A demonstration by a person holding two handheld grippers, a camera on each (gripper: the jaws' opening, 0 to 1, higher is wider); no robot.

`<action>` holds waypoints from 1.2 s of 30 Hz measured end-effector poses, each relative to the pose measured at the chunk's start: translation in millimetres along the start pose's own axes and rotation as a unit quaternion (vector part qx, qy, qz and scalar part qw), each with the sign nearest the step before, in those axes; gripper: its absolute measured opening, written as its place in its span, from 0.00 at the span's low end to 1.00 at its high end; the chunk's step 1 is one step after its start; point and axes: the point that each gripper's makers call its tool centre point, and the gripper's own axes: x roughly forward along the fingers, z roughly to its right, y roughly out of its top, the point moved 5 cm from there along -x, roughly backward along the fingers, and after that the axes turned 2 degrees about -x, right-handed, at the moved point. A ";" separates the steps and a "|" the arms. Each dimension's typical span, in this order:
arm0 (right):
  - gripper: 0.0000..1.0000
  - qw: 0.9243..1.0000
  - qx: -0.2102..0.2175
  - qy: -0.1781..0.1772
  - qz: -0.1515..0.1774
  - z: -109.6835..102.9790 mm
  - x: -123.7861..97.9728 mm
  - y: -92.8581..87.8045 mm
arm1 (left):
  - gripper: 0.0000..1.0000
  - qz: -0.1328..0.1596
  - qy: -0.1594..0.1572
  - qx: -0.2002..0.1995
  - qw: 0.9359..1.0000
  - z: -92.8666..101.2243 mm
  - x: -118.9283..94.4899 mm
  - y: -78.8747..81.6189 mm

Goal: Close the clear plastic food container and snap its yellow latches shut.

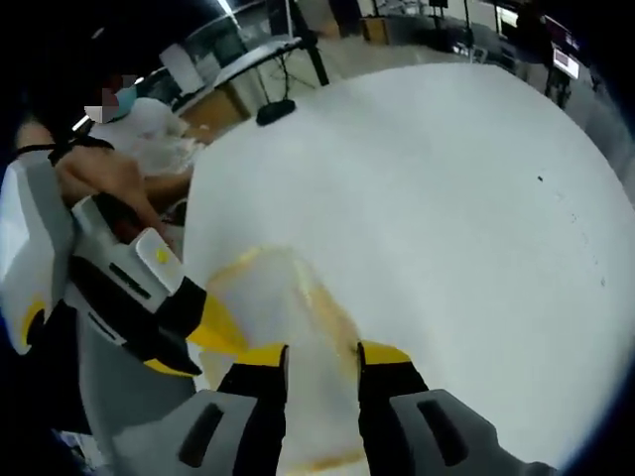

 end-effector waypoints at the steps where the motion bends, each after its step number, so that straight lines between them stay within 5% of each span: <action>1: 0.26 1.000 -0.006 0.007 -0.005 -0.5 0.2 0.2 | 0.35 -0.003 0.006 0.010 1.000 -0.9 0.6 0.0; 13: 0.32 0.997 -0.037 0.059 -0.044 0.0 7.2 2.5 | 0.43 -0.027 0.039 -0.019 0.999 -4.4 7.8 7.6; 20: 0.32 0.995 -0.032 0.077 -0.064 2.3 9.6 2.8 | 0.45 -0.057 0.067 0.012 0.996 0.3 10.6 7.1; 25: 0.32 0.993 -0.031 0.088 -0.072 4.1 11.2 2.8 | 0.45 -0.076 0.085 -0.006 0.993 1.0 14.0 11.2; 29: 0.32 0.992 -0.033 0.096 -0.077 3.6 11.3 2.9 | 0.45 -0.106 0.092 0.032 0.990 2.2 15.6 10.2; 36: 0.30 0.987 -0.048 0.116 -0.104 5.1 14.1 5.3 | 0.43 -0.108 0.095 0.015 0.990 0.1 15.8 11.2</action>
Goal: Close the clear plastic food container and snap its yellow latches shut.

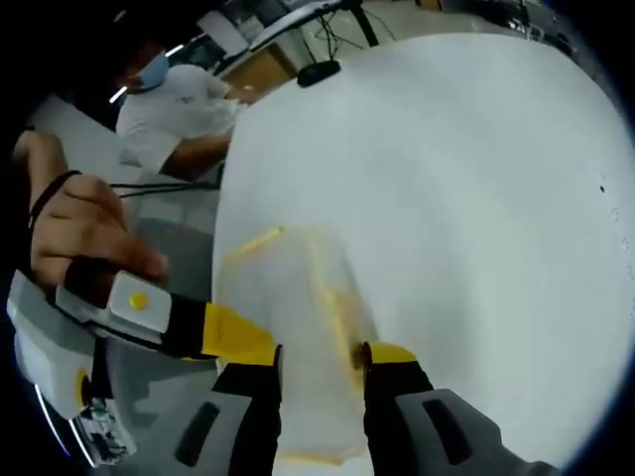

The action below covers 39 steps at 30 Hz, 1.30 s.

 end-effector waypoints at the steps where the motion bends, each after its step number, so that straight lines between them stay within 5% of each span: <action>1: 0.29 1.000 -0.001 0.001 -0.003 0.4 0.0 0.2 | 0.43 -0.002 0.000 0.000 1.000 0.5 0.2 0.2; 15: 0.26 0.999 0.016 0.005 0.036 0.0 -1.8 -7.1 | 0.39 -0.006 0.003 0.008 1.000 -2.4 -2.4 -3.7; 24: 0.25 0.999 0.032 0.020 0.015 3.1 0.1 -4.7 | 0.39 0.008 -0.007 0.022 1.000 -7.4 -3.8 -5.6; 39: 0.27 0.998 0.042 -0.003 0.051 -2.9 -0.3 -8.8 | 0.40 0.002 -0.010 0.045 0.999 -2.1 1.1 -3.6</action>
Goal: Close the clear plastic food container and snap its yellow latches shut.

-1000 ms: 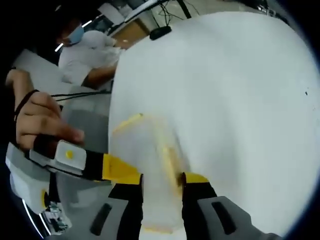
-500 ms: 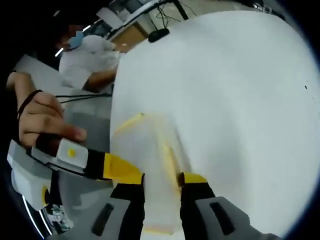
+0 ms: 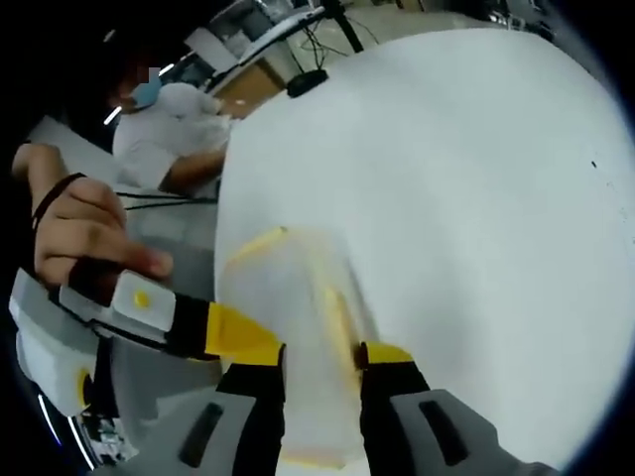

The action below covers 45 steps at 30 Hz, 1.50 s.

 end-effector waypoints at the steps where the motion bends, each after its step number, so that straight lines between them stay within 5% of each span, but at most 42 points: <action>1: 0.27 1.000 -0.001 0.000 0.000 0.3 0.3 0.5 | 0.40 -0.001 0.001 -0.001 1.000 -0.2 -0.1 -0.1; 13: 0.27 0.999 -0.032 0.002 -0.008 -3.9 -1.2 3.7 | 0.42 -0.007 -0.009 -0.005 1.000 0.9 -2.0 2.9; 17: 0.28 0.999 -0.037 0.002 -0.008 -4.0 0.7 5.9 | 0.42 -0.010 -0.012 0.032 0.999 1.9 -2.7 0.6; 21: 0.32 0.999 -0.043 -0.010 -0.005 -0.1 0.2 6.9 | 0.44 0.001 -0.020 -0.007 1.000 2.2 -4.8 2.0; 31: 0.45 0.996 -0.079 -0.028 -0.008 -1.0 -4.9 6.0 | 0.77 0.010 -0.080 -0.061 0.995 25.4 -7.9 4.8; 34: 0.62 0.996 -0.080 -0.044 0.000 2.0 -7.9 4.6 | 0.82 0.005 -0.089 -0.045 0.995 31.8 -11.0 2.6; 36: 0.75 0.997 -0.069 -0.030 0.004 -0.6 -5.6 0.4 | 0.95 0.007 -0.075 -0.036 0.996 29.1 -10.1 0.1; 45: 0.74 0.995 -0.097 -0.033 0.002 -12.7 -7.7 -5.0 | 0.97 0.000 -0.076 -0.048 0.996 18.4 -12.8 -11.0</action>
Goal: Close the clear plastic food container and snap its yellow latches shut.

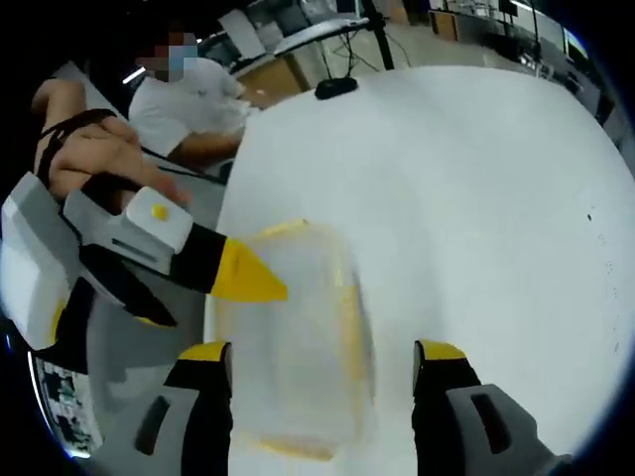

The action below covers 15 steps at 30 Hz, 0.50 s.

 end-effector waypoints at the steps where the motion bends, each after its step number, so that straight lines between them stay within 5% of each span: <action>1: 0.74 1.000 -0.003 0.000 -0.004 -1.3 0.0 -0.7 | 0.97 0.000 -0.001 -0.002 1.000 -0.2 -0.2 0.1; 15: 0.75 0.999 -0.033 -0.021 -0.022 -13.4 -1.2 0.5 | 0.94 -0.017 0.007 -0.006 1.000 -20.8 0.8 -13.1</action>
